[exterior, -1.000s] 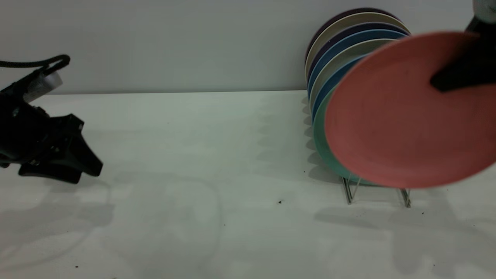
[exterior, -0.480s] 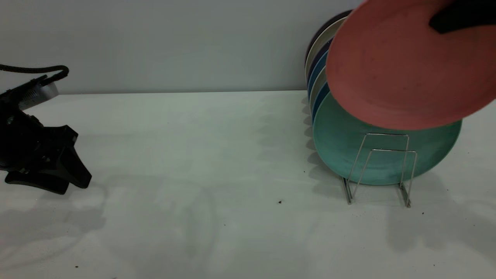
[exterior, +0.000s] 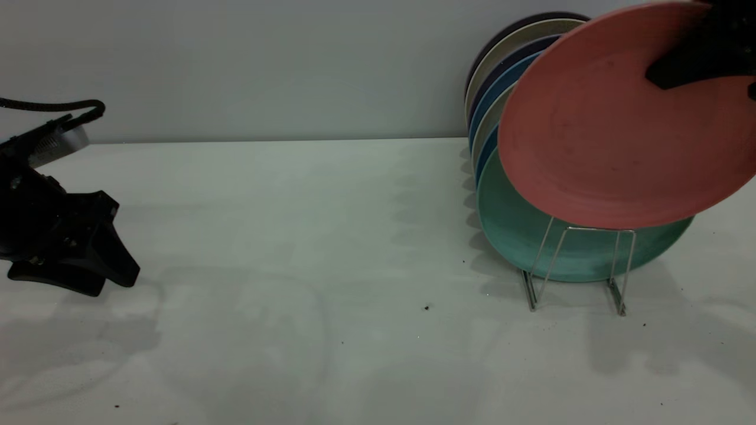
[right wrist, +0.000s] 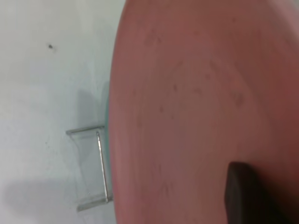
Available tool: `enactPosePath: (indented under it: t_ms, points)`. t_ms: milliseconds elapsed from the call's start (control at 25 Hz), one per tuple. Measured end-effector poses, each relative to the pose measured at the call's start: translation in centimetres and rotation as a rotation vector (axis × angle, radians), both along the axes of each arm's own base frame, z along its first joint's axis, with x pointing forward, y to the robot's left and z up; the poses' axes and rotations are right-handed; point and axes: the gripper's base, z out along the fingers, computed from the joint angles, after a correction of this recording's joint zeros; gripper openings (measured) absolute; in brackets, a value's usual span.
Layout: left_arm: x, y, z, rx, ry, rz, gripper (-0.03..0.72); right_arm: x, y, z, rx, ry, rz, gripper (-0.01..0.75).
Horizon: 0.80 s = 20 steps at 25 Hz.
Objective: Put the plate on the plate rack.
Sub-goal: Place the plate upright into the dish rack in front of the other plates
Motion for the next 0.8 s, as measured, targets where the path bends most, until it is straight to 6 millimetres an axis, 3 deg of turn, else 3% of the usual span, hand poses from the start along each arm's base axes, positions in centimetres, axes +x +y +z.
enactPosePath:
  t_ms: [240, 560, 800]
  points:
    - [0.0, 0.0, 0.0, -0.001, 0.001, 0.000, 0.445, 0.5, 0.1, -1.2, 0.022, 0.037, -0.018, 0.131]
    - [-0.1, -0.1, 0.0, -0.008, 0.007, -0.002, 0.445, 1.9, 0.0, -4.7, 0.023, 0.124, -0.047, 0.131]
    - [-0.1, -0.1, 0.0, -0.010, 0.008, -0.002, 0.445, 2.5, 0.1, -5.2, 0.050, 0.137, -0.067, 0.131]
